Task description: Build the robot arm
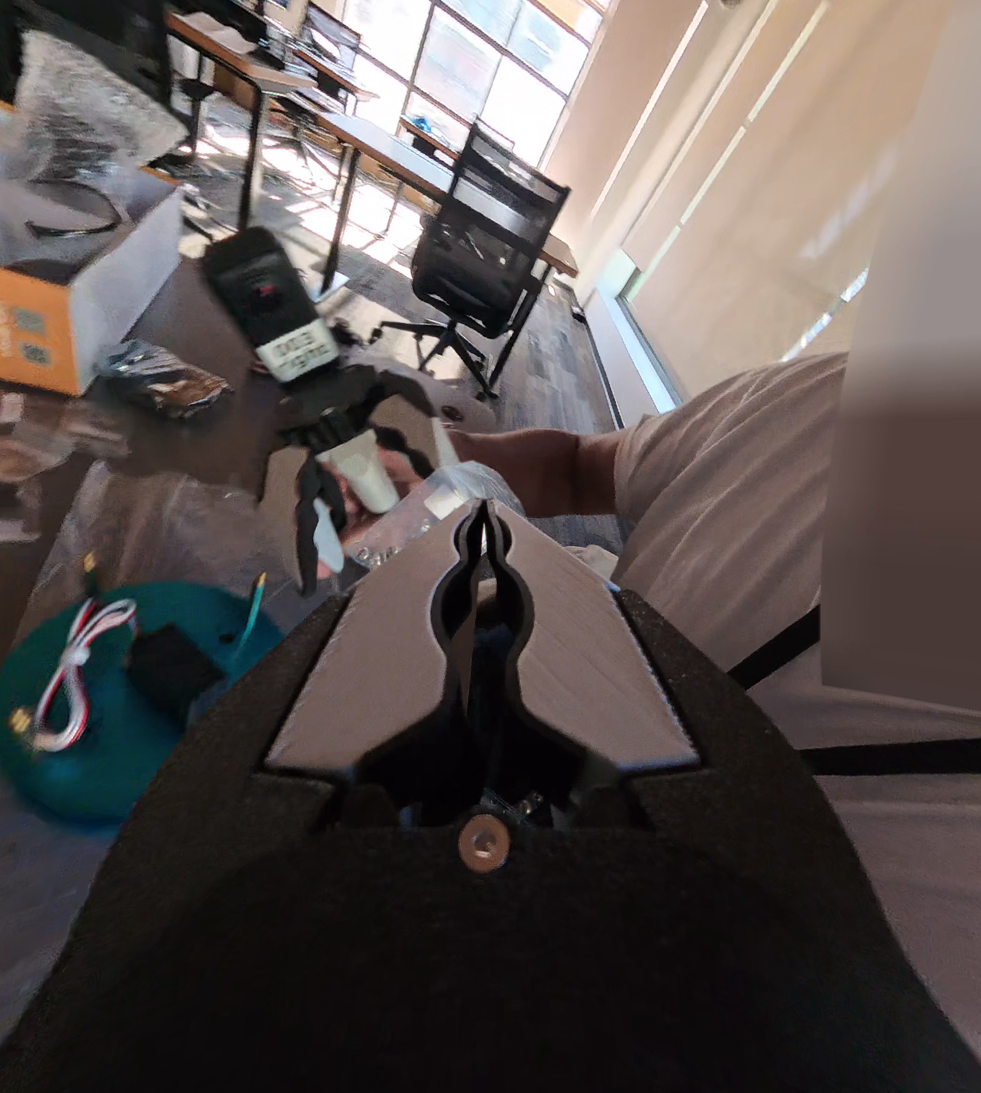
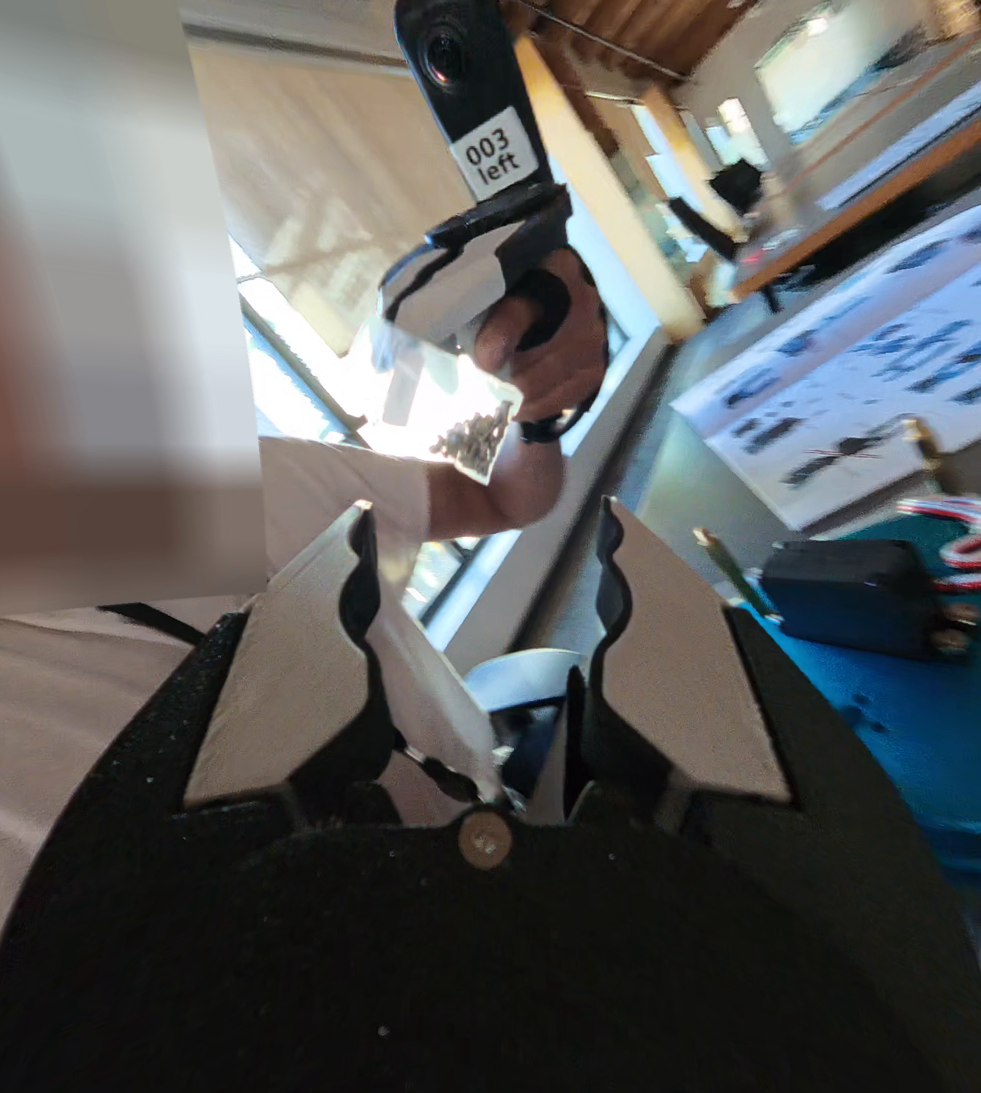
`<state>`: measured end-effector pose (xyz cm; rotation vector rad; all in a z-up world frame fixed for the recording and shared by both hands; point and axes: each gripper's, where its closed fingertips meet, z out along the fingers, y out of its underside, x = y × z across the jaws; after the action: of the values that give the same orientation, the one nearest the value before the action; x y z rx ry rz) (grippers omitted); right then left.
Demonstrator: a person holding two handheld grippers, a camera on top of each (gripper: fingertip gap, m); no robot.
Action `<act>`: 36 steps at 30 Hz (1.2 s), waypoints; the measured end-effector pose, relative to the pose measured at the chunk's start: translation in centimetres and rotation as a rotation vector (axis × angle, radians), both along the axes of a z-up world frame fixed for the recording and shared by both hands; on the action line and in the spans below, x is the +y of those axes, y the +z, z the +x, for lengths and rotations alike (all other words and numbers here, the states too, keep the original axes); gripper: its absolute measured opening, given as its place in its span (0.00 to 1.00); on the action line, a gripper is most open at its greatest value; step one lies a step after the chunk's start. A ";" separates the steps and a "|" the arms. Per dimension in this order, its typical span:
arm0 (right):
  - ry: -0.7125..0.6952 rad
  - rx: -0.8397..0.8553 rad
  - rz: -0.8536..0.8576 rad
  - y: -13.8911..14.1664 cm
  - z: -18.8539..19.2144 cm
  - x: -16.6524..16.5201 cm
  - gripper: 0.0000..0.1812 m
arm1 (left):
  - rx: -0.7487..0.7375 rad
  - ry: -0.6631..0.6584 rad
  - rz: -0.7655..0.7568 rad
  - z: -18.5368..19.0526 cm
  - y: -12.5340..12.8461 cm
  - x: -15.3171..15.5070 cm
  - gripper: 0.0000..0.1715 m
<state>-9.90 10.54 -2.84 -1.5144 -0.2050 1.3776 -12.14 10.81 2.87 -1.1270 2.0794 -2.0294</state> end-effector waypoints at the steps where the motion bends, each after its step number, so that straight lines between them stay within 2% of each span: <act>1: 0.046 0.056 0.008 0.6 -0.2 -0.3 0.41 | -0.008 -0.035 0.005 0.4 0.4 -1.1 0.00; 3: 0.103 0.127 0.040 2.0 -0.2 -1.2 0.38 | -0.023 -0.077 0.022 1.5 1.0 -2.8 0.00; 4: 0.118 0.159 0.077 2.9 0.0 -1.9 0.34 | -0.033 -0.088 0.036 2.0 1.0 -3.4 0.00; 6: 0.152 0.144 0.138 3.9 0.6 -3.9 0.16 | -0.046 -0.089 0.073 3.4 0.5 -4.0 0.00; 8: 0.083 0.067 0.166 3.8 2.2 -5.1 0.04 | -0.033 -0.070 0.106 5.1 -0.5 -3.8 0.00; 9: 0.021 0.014 0.153 3.2 3.4 -5.1 0.03 | -0.023 -0.062 0.121 6.0 -1.2 -3.7 0.00; 11: -0.077 -0.079 0.080 1.5 5.8 -4.8 0.02 | -0.006 -0.053 0.169 7.8 -3.0 -3.6 0.00; 14: -0.157 -0.189 -0.037 -1.6 8.5 -4.6 0.02 | 0.018 -0.051 0.272 10.3 -5.6 -3.7 0.00; 16: -0.195 -0.228 -0.055 -3.0 9.6 -4.8 0.03 | 0.025 -0.048 0.356 11.6 -7.0 -3.6 0.00; 19: -0.206 -0.229 -0.076 -3.9 10.3 -5.2 0.04 | 0.038 -0.070 0.419 12.5 -7.9 -3.7 0.00; 22: -0.231 -0.327 -0.092 -5.1 10.6 -5.0 0.05 | 0.064 -0.086 0.438 13.3 -8.5 -3.5 0.00; 29: -0.318 -0.427 -0.147 -7.0 12.4 -4.1 0.01 | 0.105 -0.144 0.481 14.7 -9.6 -3.0 0.00; 32: -0.345 -0.458 -0.216 -7.9 13.7 -4.1 0.01 | 0.115 -0.196 0.580 15.2 -11.1 -2.7 0.00; 36: -0.333 -0.615 -0.305 -10.3 14.2 -4.5 0.01 | 0.167 -0.258 0.750 15.8 -13.8 -2.4 0.00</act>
<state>4.27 6.02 -13.13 -2.0943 -0.1134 0.6719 3.62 8.37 -10.93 -0.9286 2.8045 -1.0229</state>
